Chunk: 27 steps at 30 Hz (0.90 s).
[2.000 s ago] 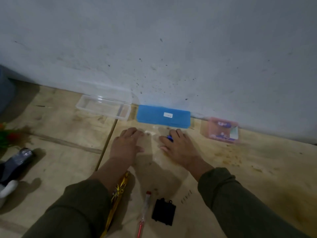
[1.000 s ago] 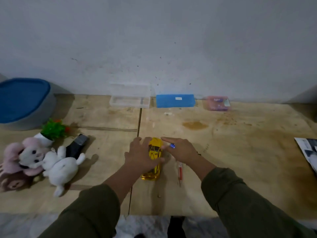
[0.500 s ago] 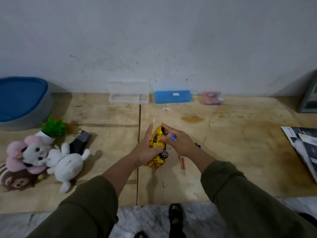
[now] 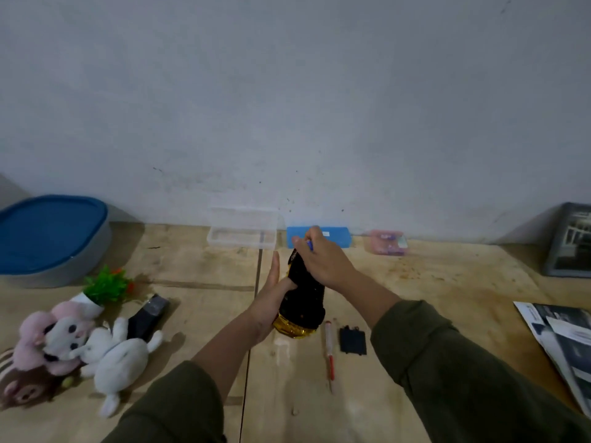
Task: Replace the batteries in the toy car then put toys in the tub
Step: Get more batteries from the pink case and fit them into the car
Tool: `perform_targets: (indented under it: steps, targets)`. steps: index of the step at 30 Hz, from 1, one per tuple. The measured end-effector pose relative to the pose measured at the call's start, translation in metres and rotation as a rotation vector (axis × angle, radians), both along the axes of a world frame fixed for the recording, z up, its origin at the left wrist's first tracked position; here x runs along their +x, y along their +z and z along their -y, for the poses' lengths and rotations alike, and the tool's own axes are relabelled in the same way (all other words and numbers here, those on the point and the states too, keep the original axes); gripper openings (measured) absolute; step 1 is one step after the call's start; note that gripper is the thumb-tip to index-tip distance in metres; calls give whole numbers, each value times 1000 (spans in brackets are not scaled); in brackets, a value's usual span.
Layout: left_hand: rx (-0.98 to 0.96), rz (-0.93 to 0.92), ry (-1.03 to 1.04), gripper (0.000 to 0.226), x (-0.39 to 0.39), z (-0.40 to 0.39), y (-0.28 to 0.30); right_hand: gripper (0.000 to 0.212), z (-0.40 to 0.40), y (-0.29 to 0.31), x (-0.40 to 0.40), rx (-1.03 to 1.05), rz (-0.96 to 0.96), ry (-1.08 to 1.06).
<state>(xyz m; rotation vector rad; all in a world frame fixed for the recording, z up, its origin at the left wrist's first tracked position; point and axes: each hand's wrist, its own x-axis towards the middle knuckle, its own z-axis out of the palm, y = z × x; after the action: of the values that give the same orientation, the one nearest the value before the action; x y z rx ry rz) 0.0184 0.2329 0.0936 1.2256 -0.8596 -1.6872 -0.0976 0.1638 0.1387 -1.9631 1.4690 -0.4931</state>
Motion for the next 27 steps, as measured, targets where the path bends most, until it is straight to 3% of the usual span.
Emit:
perform_targets:
  steps: [5,8,10,14,17,23,27]
  targets:
    - [-56,-57,6,71,-9,29,10,30,30,19,0,-214,-363,199]
    - [-87,-7,29,51,-12,46,14,33,47,20,0,-278,-476,294]
    - [-103,27,24,58,-11,53,12,33,59,17,0,-227,-449,318]
    - [-171,174,19,102,0,61,7,27,79,15,-3,-32,-172,295]
    - [-178,211,6,113,11,67,5,19,87,18,-9,34,-53,312]
    - [-209,264,-63,120,33,75,12,36,79,20,6,30,-172,287]
    - [-239,283,-133,122,50,76,15,26,72,18,22,21,-221,265]
